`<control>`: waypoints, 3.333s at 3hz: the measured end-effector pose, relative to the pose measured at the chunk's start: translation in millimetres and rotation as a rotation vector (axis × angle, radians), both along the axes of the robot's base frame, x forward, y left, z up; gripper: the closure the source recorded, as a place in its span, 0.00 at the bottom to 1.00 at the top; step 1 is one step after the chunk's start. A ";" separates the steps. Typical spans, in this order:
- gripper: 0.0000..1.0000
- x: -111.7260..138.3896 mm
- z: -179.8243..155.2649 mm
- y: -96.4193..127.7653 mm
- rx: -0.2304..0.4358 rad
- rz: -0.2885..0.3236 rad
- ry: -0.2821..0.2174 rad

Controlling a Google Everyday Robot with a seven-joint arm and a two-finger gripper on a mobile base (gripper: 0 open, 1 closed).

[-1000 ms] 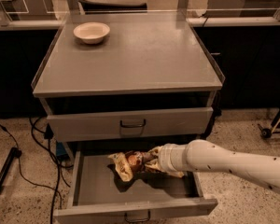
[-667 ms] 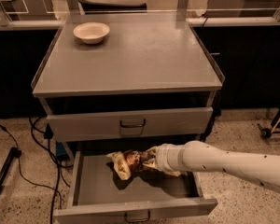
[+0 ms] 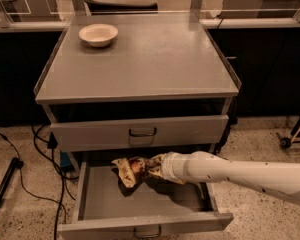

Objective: Place brown chip bag into middle drawer

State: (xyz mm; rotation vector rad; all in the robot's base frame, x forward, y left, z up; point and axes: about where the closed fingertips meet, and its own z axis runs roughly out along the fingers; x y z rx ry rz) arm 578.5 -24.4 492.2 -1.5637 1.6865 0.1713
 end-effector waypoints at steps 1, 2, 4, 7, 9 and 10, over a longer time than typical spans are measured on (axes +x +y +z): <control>1.00 22.6 -13.4 12.8 0.021 0.005 -0.040; 1.00 37.1 -25.4 19.6 0.047 0.010 -0.054; 1.00 42.6 -53.7 22.2 0.021 0.018 -0.022; 0.31 42.6 -54.1 22.2 0.020 0.019 -0.021; 0.00 42.6 -54.1 22.2 0.020 0.019 -0.021; 0.00 40.8 -51.3 19.8 0.016 0.018 -0.017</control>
Offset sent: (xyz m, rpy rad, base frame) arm 0.0543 0.0234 -0.0369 0.0736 -0.0752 0.0116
